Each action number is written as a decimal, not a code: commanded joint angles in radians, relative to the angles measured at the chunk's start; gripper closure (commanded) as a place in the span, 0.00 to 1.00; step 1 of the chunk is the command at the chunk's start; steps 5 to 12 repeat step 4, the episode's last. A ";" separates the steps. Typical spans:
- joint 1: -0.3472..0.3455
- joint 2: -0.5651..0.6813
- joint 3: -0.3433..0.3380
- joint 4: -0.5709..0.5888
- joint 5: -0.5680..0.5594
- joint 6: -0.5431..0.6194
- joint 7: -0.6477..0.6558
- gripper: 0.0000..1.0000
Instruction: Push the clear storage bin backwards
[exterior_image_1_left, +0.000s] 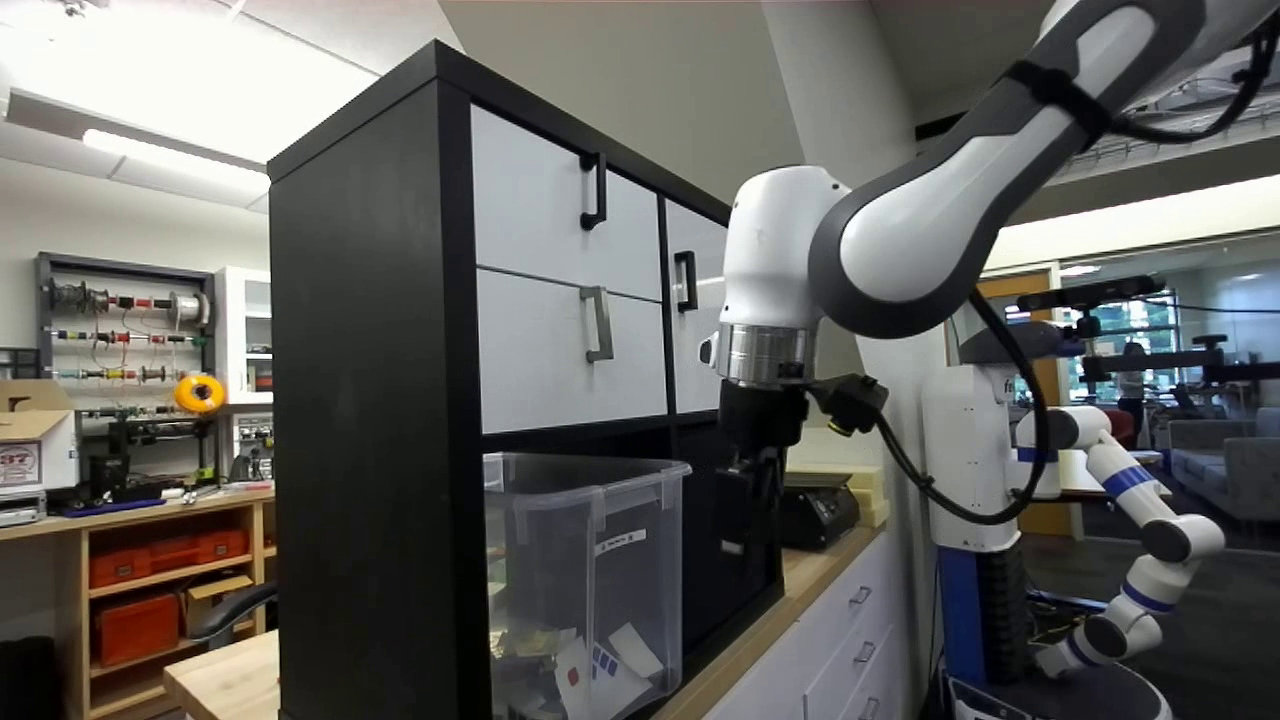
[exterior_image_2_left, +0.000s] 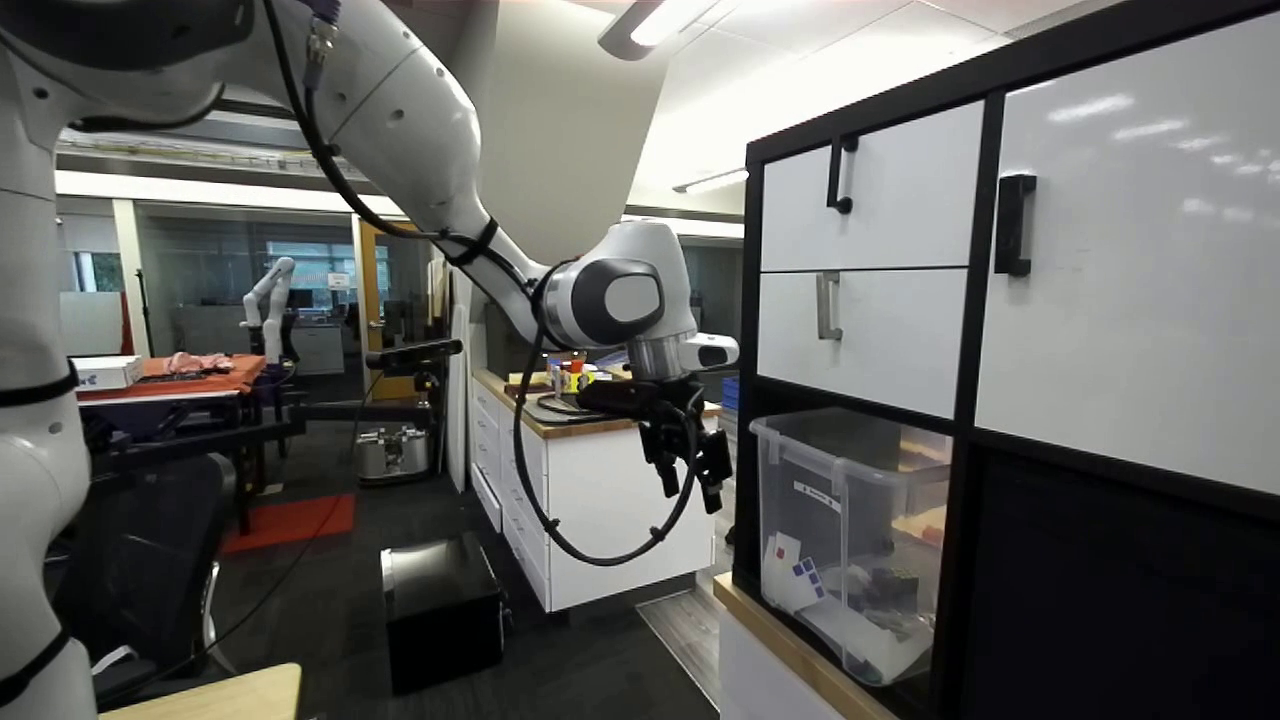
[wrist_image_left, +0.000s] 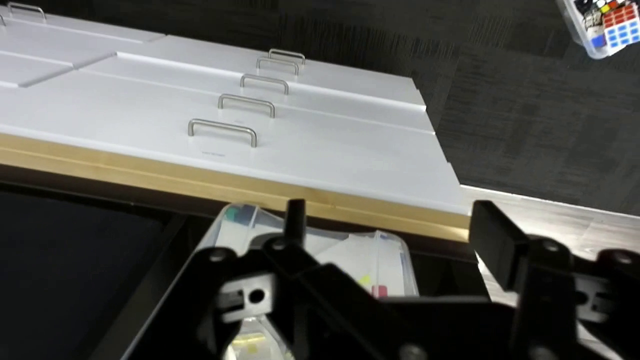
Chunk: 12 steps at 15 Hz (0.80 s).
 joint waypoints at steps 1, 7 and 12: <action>-0.011 -0.030 0.016 -0.020 0.005 -0.034 0.000 0.00; -0.011 -0.045 0.021 -0.029 0.006 -0.041 -0.001 0.00; -0.011 -0.045 0.021 -0.029 0.006 -0.041 -0.001 0.00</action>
